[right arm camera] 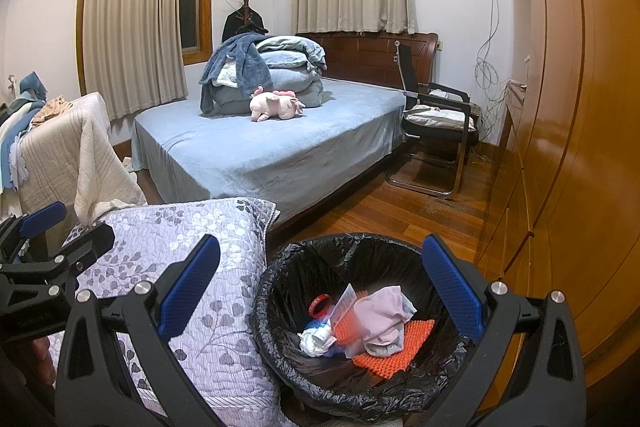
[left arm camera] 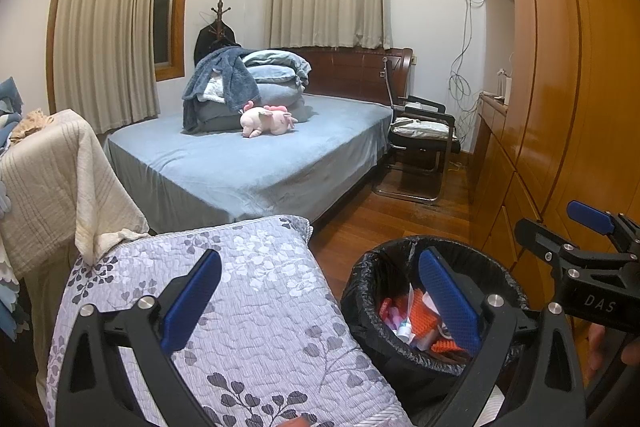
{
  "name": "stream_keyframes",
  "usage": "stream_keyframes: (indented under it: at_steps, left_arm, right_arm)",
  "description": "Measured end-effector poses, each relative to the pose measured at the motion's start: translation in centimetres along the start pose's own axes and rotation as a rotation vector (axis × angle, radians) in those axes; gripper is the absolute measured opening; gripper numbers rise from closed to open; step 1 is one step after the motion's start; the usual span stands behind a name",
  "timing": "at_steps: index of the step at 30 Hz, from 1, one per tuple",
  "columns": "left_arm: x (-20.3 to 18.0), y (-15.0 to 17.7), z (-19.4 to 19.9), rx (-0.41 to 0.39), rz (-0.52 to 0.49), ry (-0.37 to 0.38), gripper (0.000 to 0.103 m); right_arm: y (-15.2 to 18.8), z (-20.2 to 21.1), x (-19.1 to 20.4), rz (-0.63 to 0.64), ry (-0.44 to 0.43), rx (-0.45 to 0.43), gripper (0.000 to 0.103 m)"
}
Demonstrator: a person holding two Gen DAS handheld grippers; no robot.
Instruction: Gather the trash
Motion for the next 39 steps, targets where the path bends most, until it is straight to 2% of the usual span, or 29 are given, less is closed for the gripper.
stream_keyframes:
  at_steps: [39]
  left_arm:
    - [0.5, 1.2, -0.6, 0.041, -0.006, -0.007, 0.097]
  right_arm:
    - [0.4, 0.0, 0.1, -0.002, 0.002, 0.019, 0.098]
Point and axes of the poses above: each gripper's, at about its wrist camera, not at the fingertips, and z roughly against the way its jaws point, x to its left, y to its underside, the point moved 5 cm from there along -z, roughly the way its jaws point, and after that the axes turned 6 degrees about z, right-handed, at the moved point
